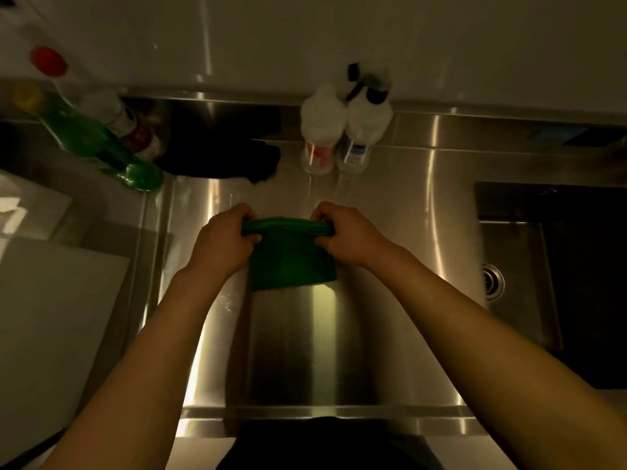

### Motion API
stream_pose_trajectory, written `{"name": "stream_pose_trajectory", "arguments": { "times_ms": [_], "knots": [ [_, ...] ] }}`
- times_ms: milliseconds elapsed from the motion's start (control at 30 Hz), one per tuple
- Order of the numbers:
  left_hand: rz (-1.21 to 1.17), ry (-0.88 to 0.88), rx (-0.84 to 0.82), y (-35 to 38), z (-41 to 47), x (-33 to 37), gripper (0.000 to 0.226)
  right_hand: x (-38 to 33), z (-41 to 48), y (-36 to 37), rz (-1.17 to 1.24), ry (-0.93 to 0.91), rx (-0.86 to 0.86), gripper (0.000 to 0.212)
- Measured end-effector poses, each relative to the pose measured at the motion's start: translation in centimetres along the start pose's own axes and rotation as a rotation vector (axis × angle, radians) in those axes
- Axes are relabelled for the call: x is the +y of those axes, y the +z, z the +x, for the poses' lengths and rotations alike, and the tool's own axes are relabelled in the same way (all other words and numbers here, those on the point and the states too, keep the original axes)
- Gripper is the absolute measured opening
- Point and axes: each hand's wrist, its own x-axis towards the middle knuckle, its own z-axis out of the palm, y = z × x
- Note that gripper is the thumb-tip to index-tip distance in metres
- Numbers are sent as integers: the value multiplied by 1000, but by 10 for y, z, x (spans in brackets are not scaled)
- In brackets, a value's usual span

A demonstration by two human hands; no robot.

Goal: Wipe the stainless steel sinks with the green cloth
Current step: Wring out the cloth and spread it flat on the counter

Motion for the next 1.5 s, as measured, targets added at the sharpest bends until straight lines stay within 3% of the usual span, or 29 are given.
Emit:
{"name": "stream_pose_trajectory", "arguments": {
  "times_ms": [333, 667, 800, 900, 1067, 1233, 1400, 1500],
  "knots": [
    [-127, -75, 206, -66, 63, -33, 30, -61, 97, 14, 35, -96, 81, 29],
    [-170, -108, 400, -84, 124, -34, 41, -92, 170, 3, 30, -95, 300, 31],
    [-62, -31, 536, -79, 136, -28, 47, -96, 176, 13, -304, -96, 366, 43],
    [58, 75, 417, -72, 133, -34, 43, -88, 163, 28, -483, -97, 396, 60],
    [147, 128, 167, -55, 125, -55, 59, -78, 149, 40, -487, -151, 445, 57],
    [199, 77, 126, -54, 127, -62, 68, -75, 162, 38, -295, -65, 125, 62],
    [132, 28, 83, -67, 127, -53, 68, -79, 160, 28, -281, -12, 86, 65],
    [120, 95, 163, -77, 119, -43, 63, -78, 142, 18, -224, -47, 176, 65]
  ]
}}
